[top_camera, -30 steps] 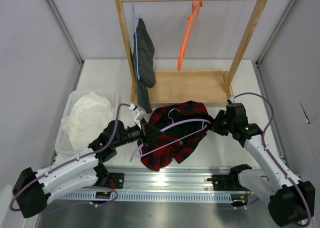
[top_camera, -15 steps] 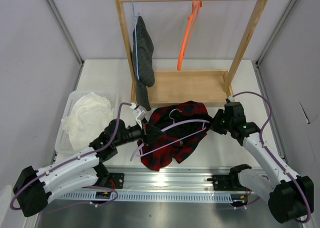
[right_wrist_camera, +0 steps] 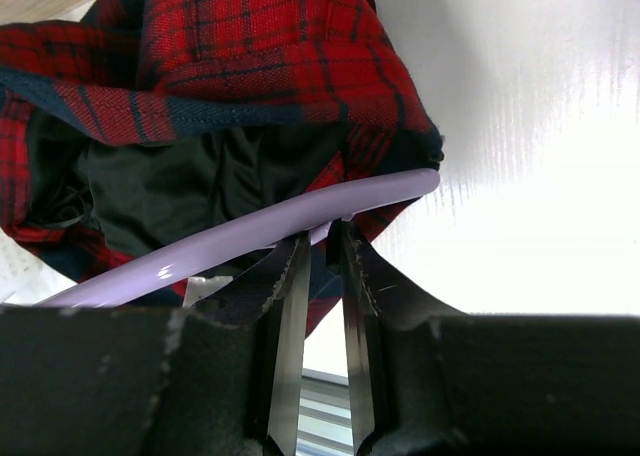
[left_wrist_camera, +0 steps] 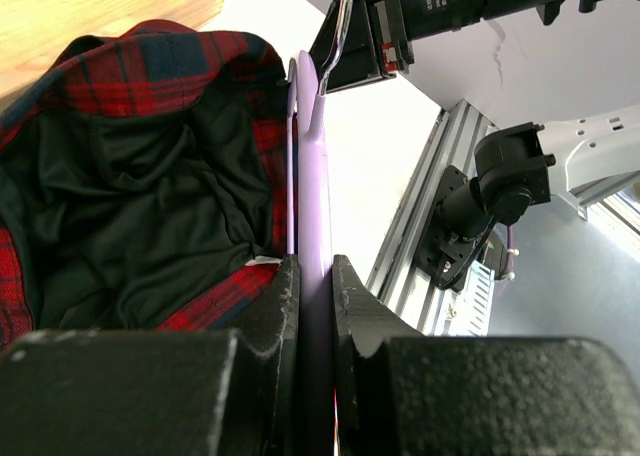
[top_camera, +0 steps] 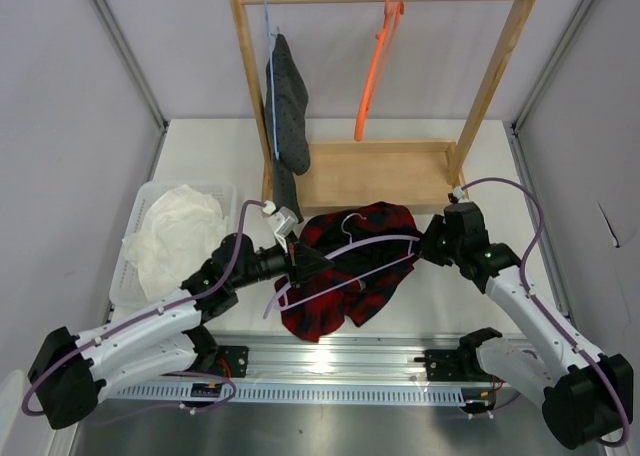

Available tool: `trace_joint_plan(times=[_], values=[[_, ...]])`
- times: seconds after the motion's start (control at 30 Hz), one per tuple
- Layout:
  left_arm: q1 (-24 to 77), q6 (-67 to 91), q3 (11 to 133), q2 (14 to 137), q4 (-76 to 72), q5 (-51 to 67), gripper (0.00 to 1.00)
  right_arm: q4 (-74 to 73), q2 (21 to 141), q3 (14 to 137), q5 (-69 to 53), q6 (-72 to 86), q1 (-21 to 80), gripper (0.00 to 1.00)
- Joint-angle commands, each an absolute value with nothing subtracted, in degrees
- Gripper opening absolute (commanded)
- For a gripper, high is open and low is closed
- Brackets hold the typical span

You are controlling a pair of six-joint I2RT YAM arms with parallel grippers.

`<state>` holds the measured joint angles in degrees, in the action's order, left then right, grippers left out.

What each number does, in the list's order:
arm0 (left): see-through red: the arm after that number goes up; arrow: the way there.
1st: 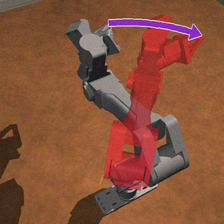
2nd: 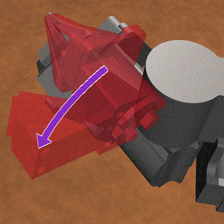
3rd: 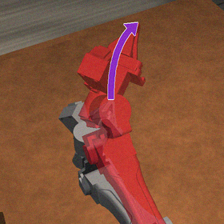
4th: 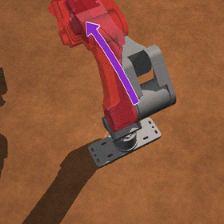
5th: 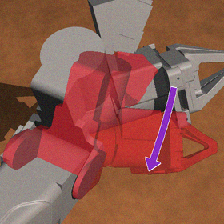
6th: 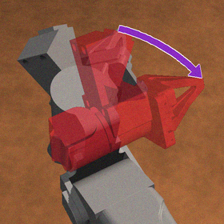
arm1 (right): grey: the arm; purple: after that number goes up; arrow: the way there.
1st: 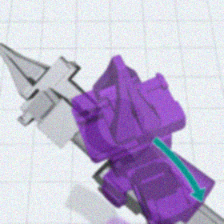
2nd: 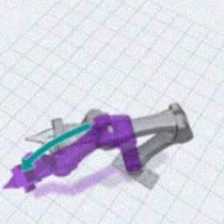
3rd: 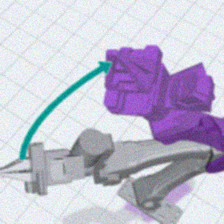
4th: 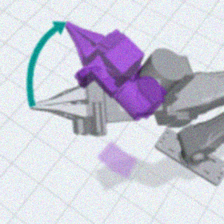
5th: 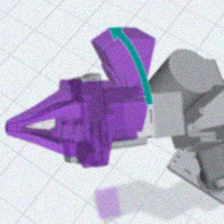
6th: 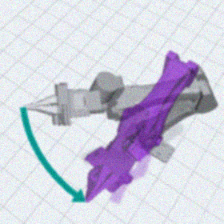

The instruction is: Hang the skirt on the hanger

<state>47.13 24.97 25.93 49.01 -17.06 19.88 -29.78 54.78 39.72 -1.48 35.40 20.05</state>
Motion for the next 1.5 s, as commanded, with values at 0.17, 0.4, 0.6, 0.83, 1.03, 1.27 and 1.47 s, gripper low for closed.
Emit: trace_joint_plan(times=[0.17,0.4,0.6,0.83,1.03,1.27,1.47], values=[[47.3,24.2,28.9,49.7,-21.8,21.7,0.0,-29.4,53.4,41.8,2.2,34.4,20.6,0.25],[47.3,24.3,29.6,51.3,-22.7,22.9,0.0,-28.7,53.9,41.7,2.4,34.1,20.8,0.24],[46.9,24.8,30.1,52.2,-23.3,23.4,0.0,-28.3,53.3,41.7,2.8,33.3,21.1,0.24],[46.5,25.3,30.8,53.3,-24.1,23.9,0.0,-27.2,52.6,41.0,2.0,33.2,21.4,0.2],[45.6,26.6,30.5,54.1,-26.3,24.8,0.0,-27.3,52.6,41.1,2.1,33.0,21.4,0.2],[44.6,28.4,30.4,55.7,-29.5,26.3,0.0,-27.9,52.3,41.5,2.5,32.6,21.4,0.2],[43.9,30.2,30.3,57.2,-32.6,27.2,0.0,-28.5,51.9,41.5,2.7,32.6,21.4,0.2]])
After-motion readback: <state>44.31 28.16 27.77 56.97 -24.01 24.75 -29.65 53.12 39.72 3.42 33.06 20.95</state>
